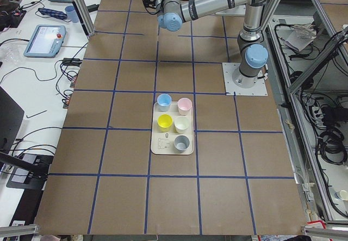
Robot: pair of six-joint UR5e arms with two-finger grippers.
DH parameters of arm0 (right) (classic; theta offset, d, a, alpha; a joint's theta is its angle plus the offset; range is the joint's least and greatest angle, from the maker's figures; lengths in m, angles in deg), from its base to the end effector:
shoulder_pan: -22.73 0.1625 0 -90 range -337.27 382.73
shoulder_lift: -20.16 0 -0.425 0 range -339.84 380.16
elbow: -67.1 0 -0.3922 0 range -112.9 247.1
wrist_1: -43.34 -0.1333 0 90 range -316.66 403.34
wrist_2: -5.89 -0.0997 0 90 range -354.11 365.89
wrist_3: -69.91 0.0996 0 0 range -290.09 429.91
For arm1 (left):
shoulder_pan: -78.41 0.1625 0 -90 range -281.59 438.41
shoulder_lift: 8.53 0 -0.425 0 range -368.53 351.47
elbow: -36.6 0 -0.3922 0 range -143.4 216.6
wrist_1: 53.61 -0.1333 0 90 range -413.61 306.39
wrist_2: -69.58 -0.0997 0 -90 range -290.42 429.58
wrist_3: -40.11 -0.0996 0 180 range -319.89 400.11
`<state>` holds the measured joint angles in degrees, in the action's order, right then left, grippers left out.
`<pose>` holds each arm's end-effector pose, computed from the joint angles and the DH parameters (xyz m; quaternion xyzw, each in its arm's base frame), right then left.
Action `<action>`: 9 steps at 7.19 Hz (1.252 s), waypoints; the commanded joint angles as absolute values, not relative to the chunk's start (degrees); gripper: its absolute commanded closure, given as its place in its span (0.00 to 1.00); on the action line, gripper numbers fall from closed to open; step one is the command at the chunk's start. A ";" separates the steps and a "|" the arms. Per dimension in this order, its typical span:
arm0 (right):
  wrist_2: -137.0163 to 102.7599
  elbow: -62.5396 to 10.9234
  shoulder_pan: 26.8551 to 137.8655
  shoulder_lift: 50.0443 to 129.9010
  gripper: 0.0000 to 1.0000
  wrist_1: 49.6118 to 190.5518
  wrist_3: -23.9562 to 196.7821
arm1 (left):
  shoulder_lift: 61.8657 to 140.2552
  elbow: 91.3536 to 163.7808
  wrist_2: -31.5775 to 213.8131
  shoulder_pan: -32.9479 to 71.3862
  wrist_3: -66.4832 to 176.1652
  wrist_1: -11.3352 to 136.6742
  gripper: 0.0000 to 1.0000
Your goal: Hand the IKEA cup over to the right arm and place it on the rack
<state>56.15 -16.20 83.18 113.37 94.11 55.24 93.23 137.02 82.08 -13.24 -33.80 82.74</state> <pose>-0.0318 -0.4555 0.5387 0.2031 0.8911 0.0967 0.3942 -0.2450 -0.4995 0.3456 0.0301 -0.6779 0.0954 0.7284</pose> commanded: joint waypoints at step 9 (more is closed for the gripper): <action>44.65 -22.47 87.76 113.42 0.00 86.39 82.81 | 88.15 144.09 99.64 -26.17 -38.02 78.84 1.00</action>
<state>44.79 -22.60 86.46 113.61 85.30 78.87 88.30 144.08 98.79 -25.71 -37.96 78.88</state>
